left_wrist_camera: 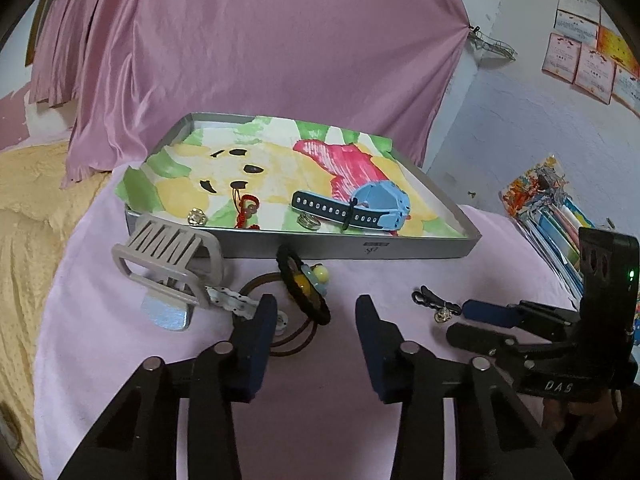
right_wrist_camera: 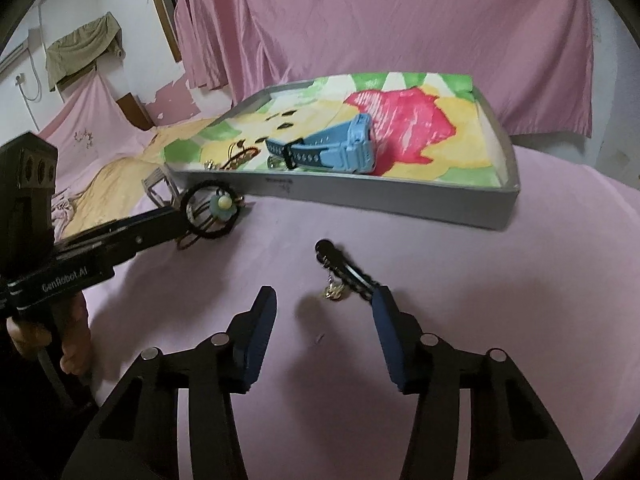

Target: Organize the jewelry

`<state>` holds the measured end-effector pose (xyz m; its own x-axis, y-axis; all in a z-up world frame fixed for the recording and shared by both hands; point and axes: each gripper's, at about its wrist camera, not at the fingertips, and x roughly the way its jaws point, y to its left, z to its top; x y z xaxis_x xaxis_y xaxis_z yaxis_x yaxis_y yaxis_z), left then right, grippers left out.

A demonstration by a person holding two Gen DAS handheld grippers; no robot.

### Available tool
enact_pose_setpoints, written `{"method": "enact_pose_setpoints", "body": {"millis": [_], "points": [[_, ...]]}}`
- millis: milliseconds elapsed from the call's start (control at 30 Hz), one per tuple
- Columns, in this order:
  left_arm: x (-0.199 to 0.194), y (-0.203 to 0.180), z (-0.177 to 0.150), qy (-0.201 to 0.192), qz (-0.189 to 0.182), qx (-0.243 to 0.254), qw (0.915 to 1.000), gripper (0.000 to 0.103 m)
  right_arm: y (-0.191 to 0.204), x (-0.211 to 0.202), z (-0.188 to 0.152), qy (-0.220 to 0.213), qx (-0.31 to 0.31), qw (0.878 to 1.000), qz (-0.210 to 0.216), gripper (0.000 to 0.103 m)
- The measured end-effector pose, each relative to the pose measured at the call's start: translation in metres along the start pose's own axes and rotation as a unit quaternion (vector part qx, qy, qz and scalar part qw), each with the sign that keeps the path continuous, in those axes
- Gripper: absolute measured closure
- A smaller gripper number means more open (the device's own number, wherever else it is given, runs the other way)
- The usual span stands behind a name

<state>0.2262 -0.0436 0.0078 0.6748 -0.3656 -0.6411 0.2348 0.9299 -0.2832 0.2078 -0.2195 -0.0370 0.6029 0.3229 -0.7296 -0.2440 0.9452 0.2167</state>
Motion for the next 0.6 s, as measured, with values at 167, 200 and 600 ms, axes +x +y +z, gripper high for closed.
{"method": "enact_pose_setpoints", "body": {"millis": [167,200,600], "points": [[0.0014,-0.0005,0.0046,-0.007,0.007,0.0,1.0,0.076,0.0038,0.0045,0.0035,0.008,-0.003,1.0,-0.011,0.069],[0.0028,-0.0007,0.0053,-0.005,0.009,0.0,1.0,0.079,0.0059,0.0065,0.0047,0.009,-0.005,1.0,-0.016,0.073],[0.003,-0.0021,0.0049,-0.005,0.001,0.006,1.0,0.097,0.0075,0.0099,0.007,0.004,-0.003,1.0,-0.014,0.093]]}}
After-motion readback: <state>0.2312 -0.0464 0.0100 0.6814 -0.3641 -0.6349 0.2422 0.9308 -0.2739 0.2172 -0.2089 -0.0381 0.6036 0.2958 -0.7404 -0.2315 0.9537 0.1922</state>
